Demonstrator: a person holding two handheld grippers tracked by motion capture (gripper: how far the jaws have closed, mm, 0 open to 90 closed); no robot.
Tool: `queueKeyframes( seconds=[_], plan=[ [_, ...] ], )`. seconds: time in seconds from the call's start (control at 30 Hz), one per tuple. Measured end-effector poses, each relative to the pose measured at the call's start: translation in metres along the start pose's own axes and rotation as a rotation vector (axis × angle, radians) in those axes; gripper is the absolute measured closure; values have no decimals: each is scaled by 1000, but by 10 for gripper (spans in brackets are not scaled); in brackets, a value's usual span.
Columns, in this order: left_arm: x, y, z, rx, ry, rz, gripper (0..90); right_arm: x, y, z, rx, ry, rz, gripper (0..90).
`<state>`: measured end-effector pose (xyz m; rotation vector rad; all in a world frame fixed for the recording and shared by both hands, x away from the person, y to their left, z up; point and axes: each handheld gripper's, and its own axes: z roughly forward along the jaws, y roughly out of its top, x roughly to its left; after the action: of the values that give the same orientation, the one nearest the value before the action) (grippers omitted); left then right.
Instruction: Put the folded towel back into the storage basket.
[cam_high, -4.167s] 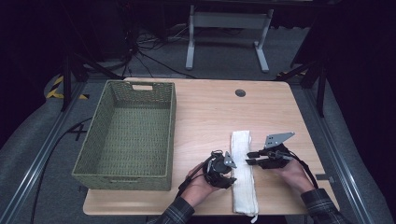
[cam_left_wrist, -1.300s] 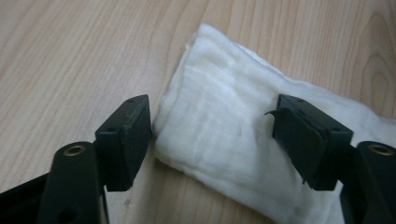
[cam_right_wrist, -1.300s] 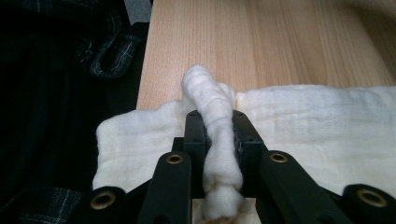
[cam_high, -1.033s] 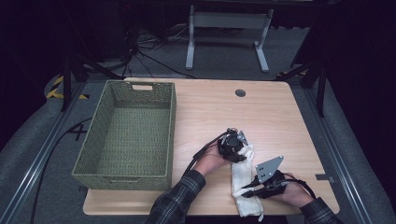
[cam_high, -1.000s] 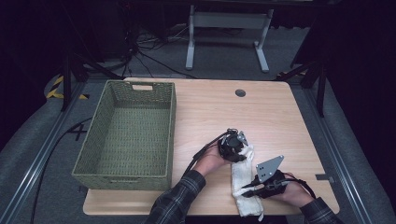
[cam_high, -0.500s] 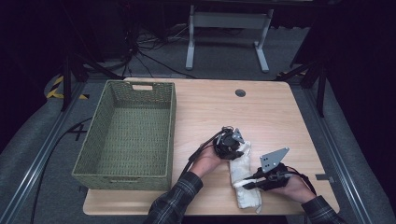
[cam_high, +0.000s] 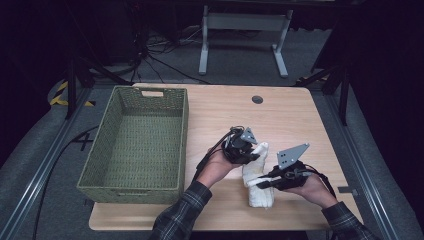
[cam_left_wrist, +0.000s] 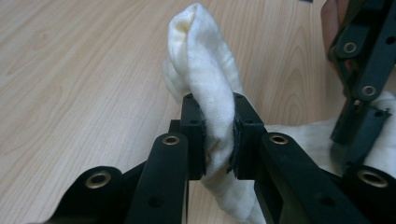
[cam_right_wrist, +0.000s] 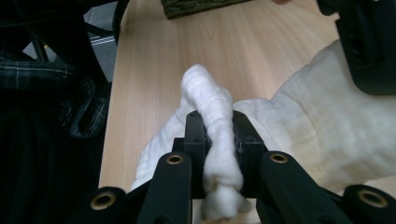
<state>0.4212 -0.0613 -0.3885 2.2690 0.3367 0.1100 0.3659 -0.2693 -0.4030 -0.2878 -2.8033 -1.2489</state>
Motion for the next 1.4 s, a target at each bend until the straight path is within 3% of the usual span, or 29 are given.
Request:
queueKeyframes(
  seconds=[0.27,0.47,0.73,0.87,1.17,1.4],
  plan=[
    [1,11,-28,-5,48,-2,788,-4,20,-3,-31,-1,-23,798],
    [5,14,-54,-20,80,-22,788,-3,44,-5,-44,-6,-50,798],
    [6,20,-82,-6,125,-15,788,-5,82,-4,-67,-11,-88,798],
    [9,21,-104,-5,160,-7,788,-6,97,-3,-75,-12,-103,799],
    [27,4,-144,-37,183,-25,788,-10,135,10,-104,-8,-115,798],
    [43,-14,-180,-48,194,-15,787,-7,176,36,-114,-4,-130,798]
  ],
)
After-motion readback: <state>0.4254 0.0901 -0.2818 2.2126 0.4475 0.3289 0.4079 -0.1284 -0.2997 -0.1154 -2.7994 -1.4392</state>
